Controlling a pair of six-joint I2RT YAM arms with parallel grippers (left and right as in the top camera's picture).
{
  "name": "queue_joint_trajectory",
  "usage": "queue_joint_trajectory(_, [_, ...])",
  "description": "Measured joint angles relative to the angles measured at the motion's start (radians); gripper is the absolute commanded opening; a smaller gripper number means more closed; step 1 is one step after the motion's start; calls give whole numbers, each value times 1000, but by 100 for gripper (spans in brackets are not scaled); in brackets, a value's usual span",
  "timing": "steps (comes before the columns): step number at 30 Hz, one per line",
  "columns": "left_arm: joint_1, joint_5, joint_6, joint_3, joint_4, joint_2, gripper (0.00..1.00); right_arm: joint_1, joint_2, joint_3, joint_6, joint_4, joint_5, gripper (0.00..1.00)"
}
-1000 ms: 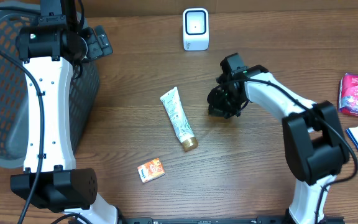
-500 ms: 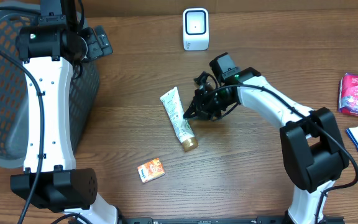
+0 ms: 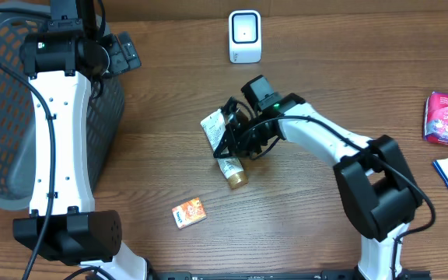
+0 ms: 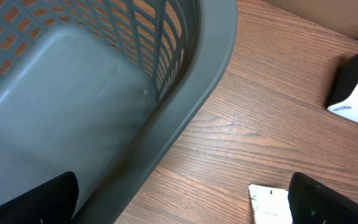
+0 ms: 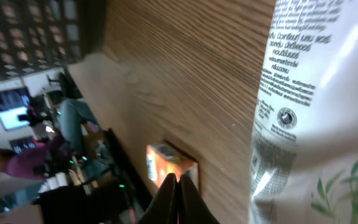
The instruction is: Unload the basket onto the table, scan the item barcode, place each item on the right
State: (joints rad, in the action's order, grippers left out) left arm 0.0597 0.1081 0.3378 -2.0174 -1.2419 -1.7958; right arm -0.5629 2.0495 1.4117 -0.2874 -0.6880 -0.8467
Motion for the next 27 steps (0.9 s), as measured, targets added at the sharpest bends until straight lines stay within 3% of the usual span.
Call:
queue_joint_trajectory(13, [0,0,0,0,0,0,100,-9,54,0,102,50,53,4])
queue_joint_trajectory(27, [0,0,0,0,0,0,100,-9,135,23,79,79,-2,4])
